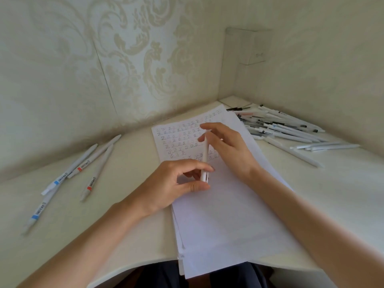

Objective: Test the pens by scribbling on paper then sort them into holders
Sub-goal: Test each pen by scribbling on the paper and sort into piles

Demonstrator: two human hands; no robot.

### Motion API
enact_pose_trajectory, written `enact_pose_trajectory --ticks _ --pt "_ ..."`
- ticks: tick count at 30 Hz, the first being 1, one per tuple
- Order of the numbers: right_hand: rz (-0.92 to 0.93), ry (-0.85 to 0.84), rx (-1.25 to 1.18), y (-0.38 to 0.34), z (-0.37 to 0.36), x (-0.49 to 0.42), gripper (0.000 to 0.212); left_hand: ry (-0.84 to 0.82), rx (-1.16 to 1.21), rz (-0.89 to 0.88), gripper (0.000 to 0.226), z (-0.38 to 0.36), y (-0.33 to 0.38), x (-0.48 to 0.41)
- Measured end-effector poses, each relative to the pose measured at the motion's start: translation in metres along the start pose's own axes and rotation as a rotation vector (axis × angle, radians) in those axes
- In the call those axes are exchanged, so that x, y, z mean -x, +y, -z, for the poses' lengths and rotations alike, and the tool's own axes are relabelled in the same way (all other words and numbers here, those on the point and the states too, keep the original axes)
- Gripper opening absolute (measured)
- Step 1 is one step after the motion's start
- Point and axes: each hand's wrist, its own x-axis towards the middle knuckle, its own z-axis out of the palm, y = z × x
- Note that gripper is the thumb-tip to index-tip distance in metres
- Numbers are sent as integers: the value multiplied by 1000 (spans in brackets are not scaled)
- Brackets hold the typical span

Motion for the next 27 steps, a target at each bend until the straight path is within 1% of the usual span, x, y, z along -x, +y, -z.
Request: enact_pose_trajectory --ticks 1,5,9,11,13,15,16,17,19,23,25,27 --pt "10 18 6 1 0 -1 21 -3 -6 0 32 0 0 0" --pt "18 46 33 3 -3 -3 20 1 -37 -13 30 -1 -3 0" --pt "-3 62 14 0 -1 0 22 8 -147 -62 30 -1 -4 -1" --pt "-48 78 -105 -7 3 5 25 -21 -238 -106 37 -6 2 -4" --pt "-75 130 -234 -15 13 12 31 -74 -285 -75 53 -16 13 -10" --pt "-83 247 -264 -19 30 23 35 -130 -276 -22 66 -30 29 -15" --pt "-95 311 -257 -20 41 30 35 -151 -272 -21 66 -39 38 -19" --pt "-117 389 -244 -19 56 44 35 -183 -282 -47 63 -51 49 -24" --pt "-161 487 -224 -19 79 64 32 -211 -359 -105 54 -68 65 -35" --pt "-265 739 -137 -23 138 143 28 -346 -573 -298 46 -133 101 -50" --pt "-326 864 -115 -22 161 193 24 -380 -582 -425 44 -173 118 -44" --pt "-400 944 -94 -15 174 244 21 -402 -541 -535 44 -211 133 -34"
